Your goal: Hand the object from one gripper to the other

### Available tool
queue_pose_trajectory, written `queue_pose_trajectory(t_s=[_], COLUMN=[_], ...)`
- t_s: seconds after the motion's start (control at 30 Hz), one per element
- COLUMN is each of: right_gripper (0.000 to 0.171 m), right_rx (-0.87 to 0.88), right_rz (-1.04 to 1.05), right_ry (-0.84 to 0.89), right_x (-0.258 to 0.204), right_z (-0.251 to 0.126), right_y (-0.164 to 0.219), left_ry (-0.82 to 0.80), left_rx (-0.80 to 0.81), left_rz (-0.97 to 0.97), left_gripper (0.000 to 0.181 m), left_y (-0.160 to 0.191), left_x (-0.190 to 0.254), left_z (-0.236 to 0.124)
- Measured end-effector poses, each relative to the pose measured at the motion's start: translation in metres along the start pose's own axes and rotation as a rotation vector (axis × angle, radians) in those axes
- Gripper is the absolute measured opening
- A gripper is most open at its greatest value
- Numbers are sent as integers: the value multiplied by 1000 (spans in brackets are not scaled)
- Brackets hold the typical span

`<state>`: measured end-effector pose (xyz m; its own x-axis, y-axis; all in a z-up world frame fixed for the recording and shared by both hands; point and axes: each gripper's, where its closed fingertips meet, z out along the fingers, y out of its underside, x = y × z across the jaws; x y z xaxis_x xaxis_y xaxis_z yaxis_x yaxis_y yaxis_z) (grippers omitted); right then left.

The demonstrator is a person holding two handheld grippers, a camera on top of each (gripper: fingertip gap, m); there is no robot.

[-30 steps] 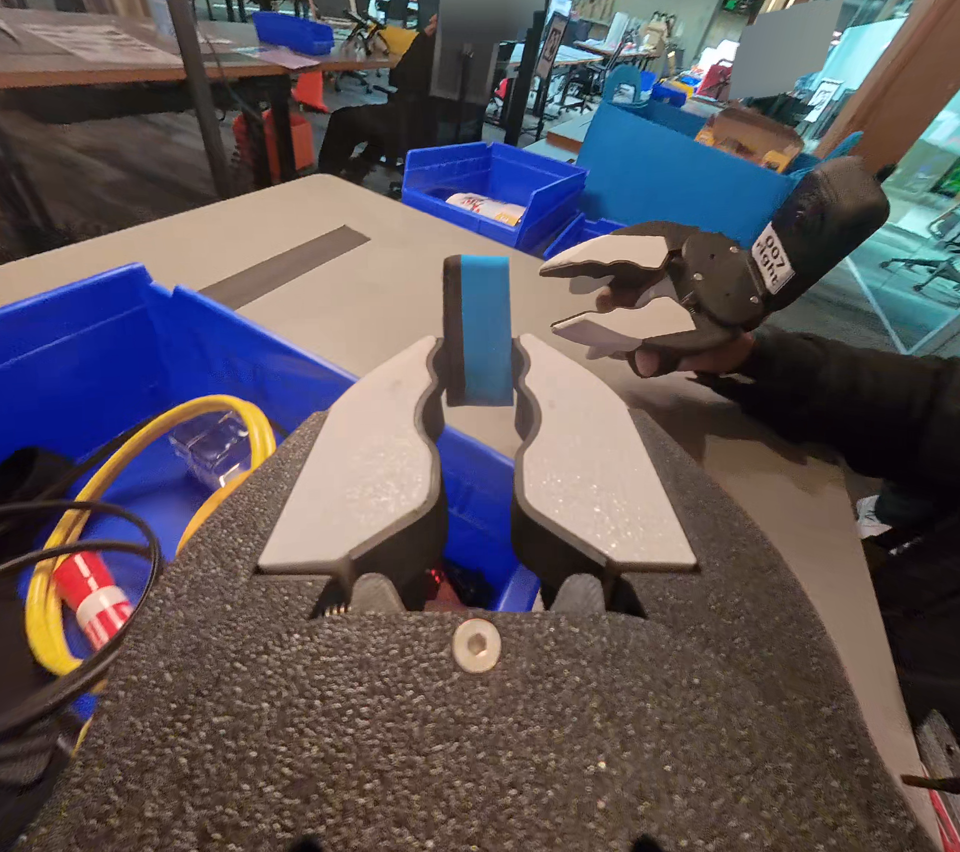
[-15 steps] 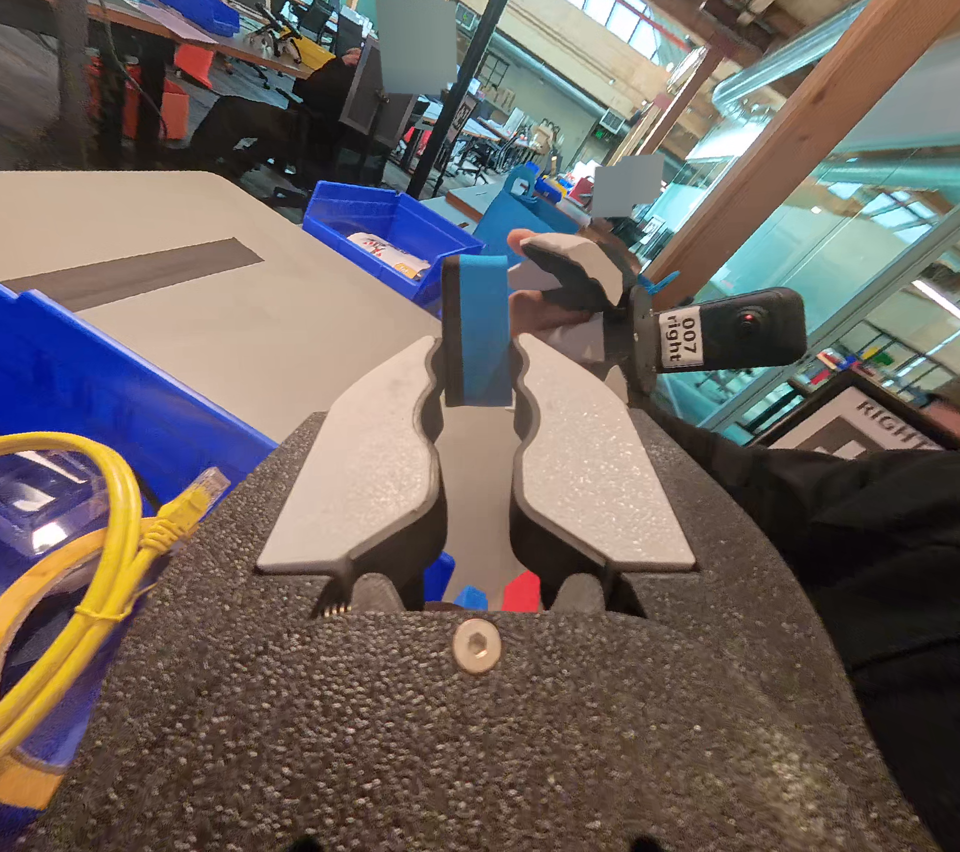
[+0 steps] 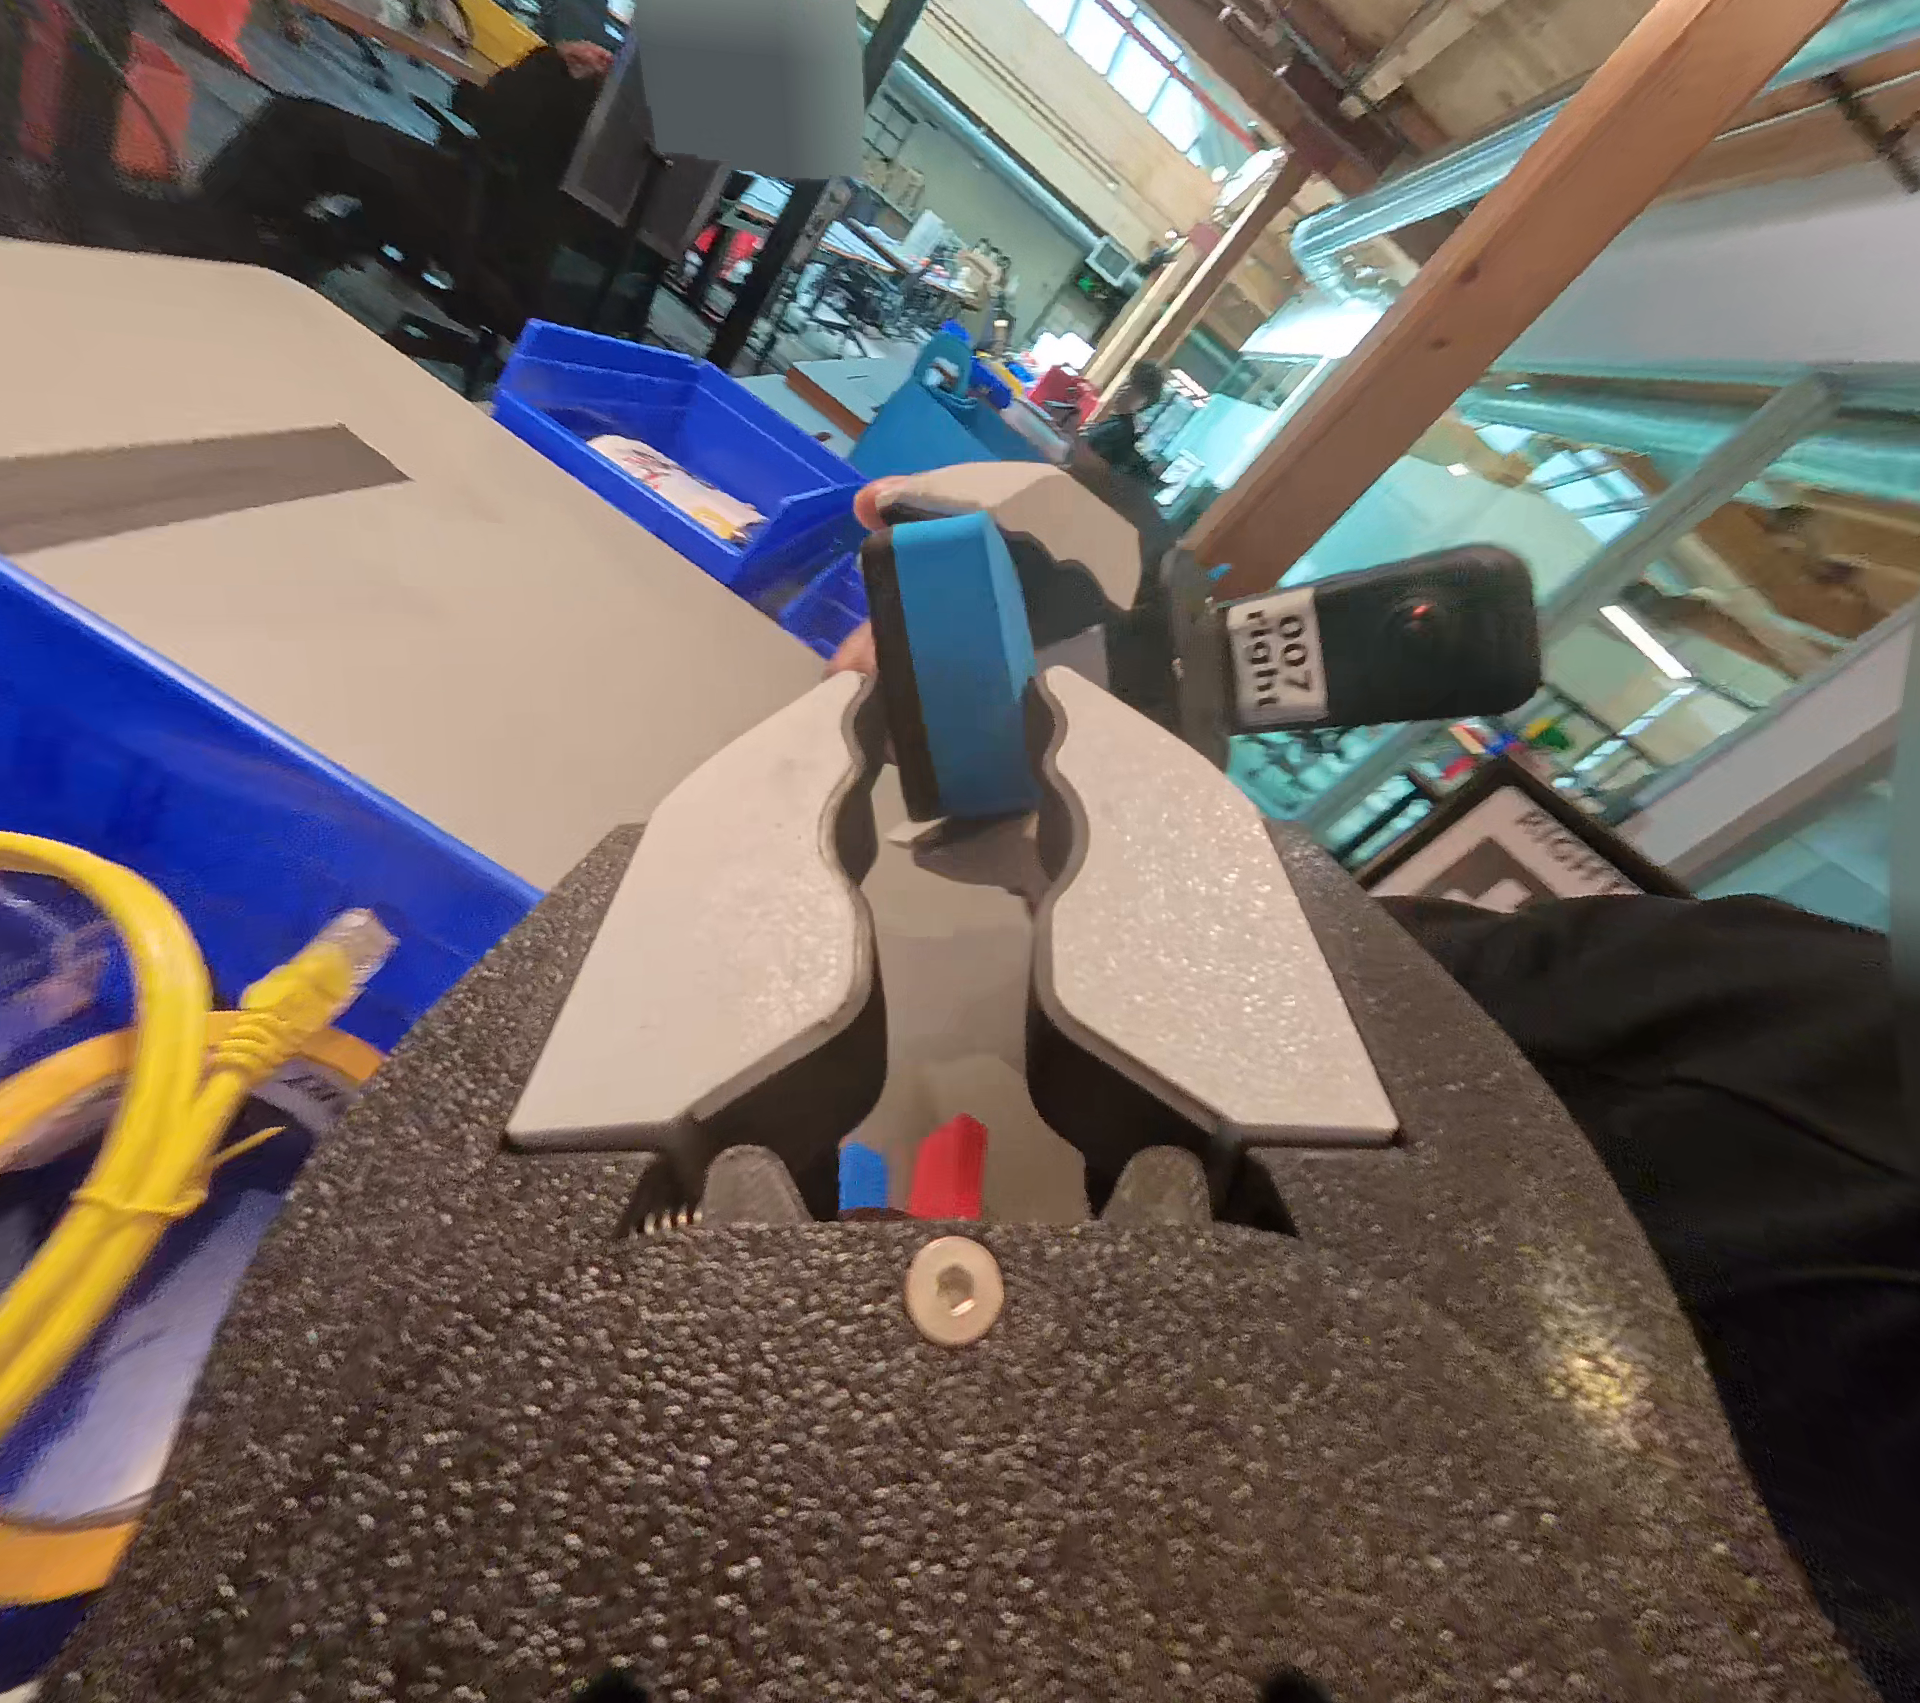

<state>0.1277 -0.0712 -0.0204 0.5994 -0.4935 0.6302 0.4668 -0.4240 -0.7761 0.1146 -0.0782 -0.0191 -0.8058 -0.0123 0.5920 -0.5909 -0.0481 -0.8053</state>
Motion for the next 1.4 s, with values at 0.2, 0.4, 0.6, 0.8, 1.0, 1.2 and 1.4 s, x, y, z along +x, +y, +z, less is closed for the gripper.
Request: queue_pose_trajectory(t_s=[0.2,0.4,0.6,0.8,1.0,1.2,1.4], right_gripper=[60,60,60,60,61,80,82], right_rx=[-29,-40,-20,-133,-151,-263,-462], right_rz=[524,916,1047,1004,811,461,221], right_ry=[-213,-446,-577,-770,-532,-293,-65], right_x=[-4,-5,-14,-71,-67,-79,-88], right_z=[3,-7,-22,-28,-21,-26,-7], right_y=[8,3,7,16,31,53,93], left_ry=[-253,-248,-278,-319,-493,-426,-332], left_rx=[67,99,4,-145,-108,115,169], left_rz=[491,1062,1215,1422,1313,959,783], left_gripper=[58,58,61,46,29,28,28], left_y=[-21,-14,9,59,55,31,25], left_x=[-14,12,2,-14,-26,-28,-22], left_z=[-11,-9,1,3,-15,-46,-49])
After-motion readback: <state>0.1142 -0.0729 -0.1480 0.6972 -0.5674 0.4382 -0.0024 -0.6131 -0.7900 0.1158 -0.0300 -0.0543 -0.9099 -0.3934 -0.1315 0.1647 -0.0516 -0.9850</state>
